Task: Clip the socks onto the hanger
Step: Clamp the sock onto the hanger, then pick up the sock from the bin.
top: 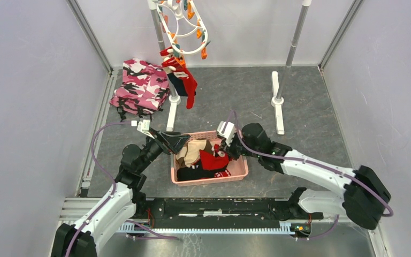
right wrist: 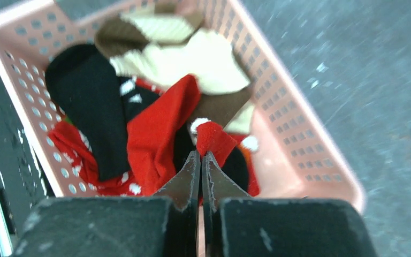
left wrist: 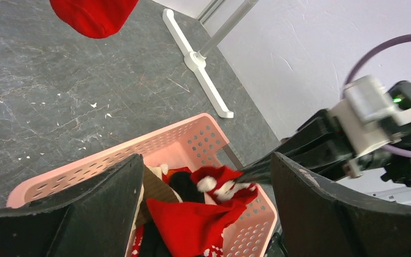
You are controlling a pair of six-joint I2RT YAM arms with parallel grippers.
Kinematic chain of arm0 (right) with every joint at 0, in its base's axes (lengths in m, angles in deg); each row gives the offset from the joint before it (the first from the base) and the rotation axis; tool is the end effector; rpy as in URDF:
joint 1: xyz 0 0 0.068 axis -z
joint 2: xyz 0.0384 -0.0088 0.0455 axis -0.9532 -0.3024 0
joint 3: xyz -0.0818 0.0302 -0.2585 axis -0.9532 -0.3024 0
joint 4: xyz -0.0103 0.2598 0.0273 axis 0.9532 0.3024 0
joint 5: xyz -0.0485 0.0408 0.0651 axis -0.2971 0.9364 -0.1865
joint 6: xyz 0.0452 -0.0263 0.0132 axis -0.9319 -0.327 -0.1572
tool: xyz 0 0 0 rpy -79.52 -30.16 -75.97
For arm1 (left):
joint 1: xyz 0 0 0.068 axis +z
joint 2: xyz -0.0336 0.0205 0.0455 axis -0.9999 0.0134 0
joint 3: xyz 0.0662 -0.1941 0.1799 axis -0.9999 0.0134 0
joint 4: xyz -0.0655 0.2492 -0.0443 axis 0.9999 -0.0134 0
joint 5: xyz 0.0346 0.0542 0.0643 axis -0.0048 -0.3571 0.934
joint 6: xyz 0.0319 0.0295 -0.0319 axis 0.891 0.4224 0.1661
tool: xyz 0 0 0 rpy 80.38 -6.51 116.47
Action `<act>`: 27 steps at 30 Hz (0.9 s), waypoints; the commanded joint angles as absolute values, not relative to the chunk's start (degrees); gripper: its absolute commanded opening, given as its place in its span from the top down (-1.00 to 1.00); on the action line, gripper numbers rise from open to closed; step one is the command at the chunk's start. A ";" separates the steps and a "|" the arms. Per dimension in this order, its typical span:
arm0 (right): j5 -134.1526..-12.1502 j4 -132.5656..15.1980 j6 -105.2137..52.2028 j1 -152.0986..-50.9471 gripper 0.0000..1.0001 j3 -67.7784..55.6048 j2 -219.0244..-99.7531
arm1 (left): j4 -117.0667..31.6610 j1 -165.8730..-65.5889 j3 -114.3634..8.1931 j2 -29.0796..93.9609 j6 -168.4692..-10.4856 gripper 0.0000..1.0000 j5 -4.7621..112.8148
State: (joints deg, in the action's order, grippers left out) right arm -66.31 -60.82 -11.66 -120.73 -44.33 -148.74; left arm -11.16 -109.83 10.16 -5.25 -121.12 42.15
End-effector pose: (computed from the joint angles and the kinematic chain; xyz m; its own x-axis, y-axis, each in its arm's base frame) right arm 0.1677 0.2017 0.2223 -0.2231 -0.4541 -0.8625 -0.9050 0.4252 0.0102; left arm 0.1472 -0.0684 0.2187 -0.3884 -0.5408 -0.7461 0.5291 0.5320 -0.6611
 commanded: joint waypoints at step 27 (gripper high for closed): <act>-64.10 -78.90 -10.09 -120.30 1.00 -30.74 -140.36 | 44.54 -111.35 11.45 17.18 -106.65 -0.84 26.30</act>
State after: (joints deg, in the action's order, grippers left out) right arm -66.20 -75.14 -8.82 -120.60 -34.32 -140.26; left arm 30.30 -110.42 11.58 12.80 -115.92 29.80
